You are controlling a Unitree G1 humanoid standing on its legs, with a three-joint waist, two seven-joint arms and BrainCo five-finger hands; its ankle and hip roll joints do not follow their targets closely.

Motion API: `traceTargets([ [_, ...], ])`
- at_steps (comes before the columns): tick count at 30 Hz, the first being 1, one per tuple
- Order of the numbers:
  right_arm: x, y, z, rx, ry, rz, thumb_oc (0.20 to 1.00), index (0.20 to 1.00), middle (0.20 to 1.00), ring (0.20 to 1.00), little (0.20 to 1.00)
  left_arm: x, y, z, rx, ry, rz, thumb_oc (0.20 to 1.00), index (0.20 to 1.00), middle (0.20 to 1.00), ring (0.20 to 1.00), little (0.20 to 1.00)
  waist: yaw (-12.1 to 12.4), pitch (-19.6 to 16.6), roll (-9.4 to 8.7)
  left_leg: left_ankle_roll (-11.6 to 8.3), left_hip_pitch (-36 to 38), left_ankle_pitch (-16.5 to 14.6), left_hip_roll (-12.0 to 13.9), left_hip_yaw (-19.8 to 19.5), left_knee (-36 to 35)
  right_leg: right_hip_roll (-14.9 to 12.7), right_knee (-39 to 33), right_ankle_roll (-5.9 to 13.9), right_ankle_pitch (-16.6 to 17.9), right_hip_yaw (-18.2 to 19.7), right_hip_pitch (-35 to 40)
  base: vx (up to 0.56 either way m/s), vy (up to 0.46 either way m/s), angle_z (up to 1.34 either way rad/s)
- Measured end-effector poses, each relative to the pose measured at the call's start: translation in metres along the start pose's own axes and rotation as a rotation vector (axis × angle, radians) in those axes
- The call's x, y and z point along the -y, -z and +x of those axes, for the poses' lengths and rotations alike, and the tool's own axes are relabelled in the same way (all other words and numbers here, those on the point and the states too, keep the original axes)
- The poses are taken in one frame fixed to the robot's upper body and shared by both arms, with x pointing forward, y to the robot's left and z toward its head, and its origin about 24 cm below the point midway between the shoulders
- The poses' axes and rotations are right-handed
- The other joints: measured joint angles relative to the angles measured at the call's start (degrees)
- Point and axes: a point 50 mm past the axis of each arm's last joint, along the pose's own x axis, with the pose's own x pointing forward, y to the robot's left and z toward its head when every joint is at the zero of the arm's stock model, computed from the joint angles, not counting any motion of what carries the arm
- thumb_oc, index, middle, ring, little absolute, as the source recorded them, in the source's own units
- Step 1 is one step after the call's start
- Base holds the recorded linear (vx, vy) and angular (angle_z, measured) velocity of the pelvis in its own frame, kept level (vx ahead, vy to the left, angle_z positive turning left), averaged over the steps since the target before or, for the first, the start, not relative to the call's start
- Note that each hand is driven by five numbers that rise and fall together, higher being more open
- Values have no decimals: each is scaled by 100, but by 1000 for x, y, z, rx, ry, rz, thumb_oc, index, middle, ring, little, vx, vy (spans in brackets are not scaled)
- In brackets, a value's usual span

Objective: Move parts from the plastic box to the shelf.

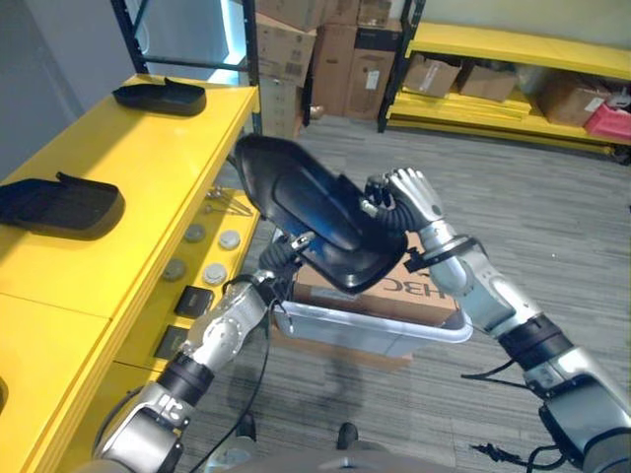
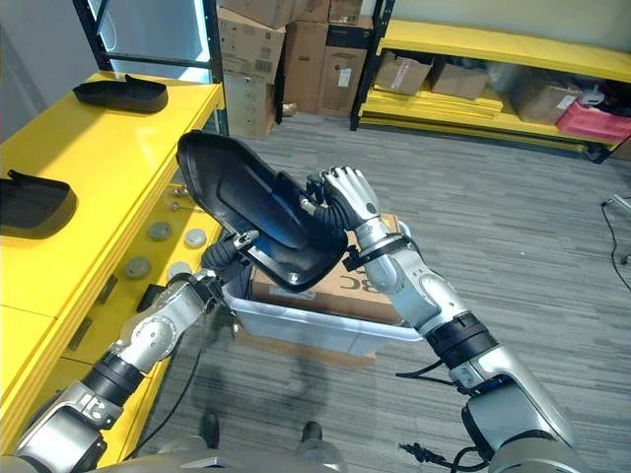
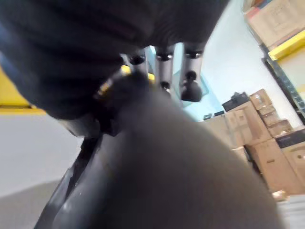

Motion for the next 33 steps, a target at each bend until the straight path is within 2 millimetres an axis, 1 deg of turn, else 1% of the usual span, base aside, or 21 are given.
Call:
traceTargets([
  [2, -6, -4, -2, -11, 4, 52, 200, 200, 200, 200, 200, -3, 0, -2, 18, -32, 10, 200, 200, 200, 200, 200, -13, 0, 1, -1, -1, -1, -2, 2, 0, -2, 0, 0, 0, 7, -8, 0, 0, 0],
  [3, -13, -7, -6, -27, 5, 93, 200, 200, 200, 200, 200, -6, 1, -4, 33, -64, 26, 200, 200, 200, 200, 200, -16, -3, -4, -1, -1, -1, 0, 7, 0, -2, 0, 0, 0, 9, -11, -16, -31, -2],
  [8, -26, -12, -11, -73, 34, 195, 200, 200, 200, 200, 200, -10, 1, -10, 84, -106, 61, 200, 200, 200, 200, 200, -14, -6, -8, -3, -6, -3, 5, 21, -1, -4, -1, 4, -2, 23, -23, -10, -21, 0],
  [11, -35, -17, -19, -101, 39, 253, 200, 200, 200, 200, 200, -13, -3, -15, 135, -143, 153, 200, 200, 200, 200, 200, 2, -7, -8, -4, -8, -3, 17, 29, -1, -6, -2, 4, -2, 21, -22, -7, -10, 0],
  [12, -38, -18, -22, -120, 50, 288, 567, 567, 567, 567, 567, -14, -6, -20, 161, -157, 203, 200, 200, 200, 200, 200, 1, -7, -6, -6, -8, -5, 16, 31, -1, -5, -2, 3, -2, 21, -23, -18, -38, 0],
  [13, -43, -19, -28, -143, 42, 327, 1000, 1000, 1000, 1000, 1000, -16, -10, -24, 195, -191, 304, 200, 200, 200, 200, 200, 6, -8, 0, -7, -11, -6, 18, 24, -1, -7, -2, 3, -3, 20, -23, -12, -35, -1],
  [15, -49, -22, -37, -180, 38, 402, 1000, 1000, 1000, 1000, 1000, -17, -18, -29, 254, -218, 432, 200, 200, 200, 200, 200, 25, -7, 2, -12, -13, -10, 21, 13, -2, -6, -2, 3, -7, 18, -22, 0, 0, 0],
  [16, -53, -28, -42, -202, 41, 481, 1000, 1000, 1000, 1000, 1000, -14, -25, -32, 313, -224, 514, 200, 200, 200, 200, 200, 35, -6, 6, -20, -19, -17, 20, 4, -2, -6, -2, 8, -14, 10, -21, 0, -19, 3],
  [18, -56, -33, -47, -231, 56, 572, 1000, 1000, 1000, 1000, 1000, -15, -36, -36, 392, -250, 612, 200, 200, 200, 200, 200, 41, -6, 15, -31, -16, -34, 20, 1, -2, -8, -2, 19, -24, 13, -18, 0, 0, 0],
  [19, -57, -35, -54, -260, 80, 640, 1000, 1000, 1000, 1000, 1000, -16, -46, -41, 468, -288, 687, 200, 200, 200, 200, 200, 38, -6, 29, -31, -18, -37, 17, 1, -2, -11, -2, 24, -28, 15, -19, 0, 0, 0],
  [21, -56, -30, -66, -333, 117, 706, 1000, 1000, 1000, 1000, 1000, -24, -60, -49, 545, -358, 785, 200, 200, 200, 200, 200, 20, -13, 45, -29, -17, -40, 18, 3, -2, -13, -2, 30, -38, 20, -19, 0, 0, 0],
  [22, -56, -23, -78, -405, 144, 738, 1000, 1000, 1000, 1000, 1000, -31, -68, -56, 582, -406, 838, 200, 200, 200, 200, 200, -6, -13, 60, -29, -16, -42, 19, 10, -2, -14, -1, 37, -53, 28, -20, 0, 0, 0],
  [24, -52, -7, -97, -526, 202, 763, 1000, 1000, 1000, 1000, 1000, -44, -81, -72, 646, -514, 904, 200, 200, 200, 200, 200, -42, -19, 103, -23, -15, -53, 19, 20, -3, -16, -2, -5, -82, 38, -26, 7, 8, -2],
  [25, -52, 6, -122, -634, 206, 751, 1000, 1000, 1000, 1000, 1000, -54, -89, -87, 689, -589, 978, 200, 200, 200, 200, 200, -158, -40, 134, -11, -8, -50, 20, 40, -3, -14, -1, 7, -90, 59, -15, 14, 31, -4],
  [27, -56, 21, -151, -782, 181, 730, 1000, 1000, 1000, 1000, 1000, -63, -94, -100, 725, -656, 1038, 200, 200, 200, 200, 200, -170, -54, 173, -5, -4, -55, 24, 51, -3, -11, -2, 9, -90, 62, -20, 17, 39, -3],
  [29, -68, 33, -177, -898, 121, 719, 1000, 1000, 1000, 1000, 1000, -63, -97, -103, 752, -663, 1065, 200, 200, 200, 200, 200, -207, -62, 177, -5, 4, -54, 29, 53, -3, -6, -2, 26, -88, 63, -12, 21, 49, 0],
  [31, -79, 40, -199, -994, 44, 706, 1000, 1000, 1000, 1000, 1000, -61, -98, -104, 776, -646, 1087, 200, 200, 200, 200, 200, -198, -64, 181, -10, 4, -57, 31, 59, -3, -7, -2, 28, -91, 60, -13, 29, 74, -1],
  [32, -96, 47, -237, -1144, -99, 691, 1000, 1000, 1000, 1000, 1000, -59, -102, -107, 808, -633, 1101, 200, 200, 200, 200, 200, -171, -66, 180, -58, 5, -93, 28, 56, -4, -10, -2, 20, -99, 42, -12, 32, 69, -1],
  [33, -102, 48, -254, -1211, -167, 688, 1000, 1000, 1000, 1000, 1000, -57, -103, -109, 824, -628, 1096, 200, 200, 200, 200, 200, -158, -66, 180, -59, 4, -93, 25, 49, -4, -11, -2, 24, -99, 39, -12, 33, 63, 0],
])
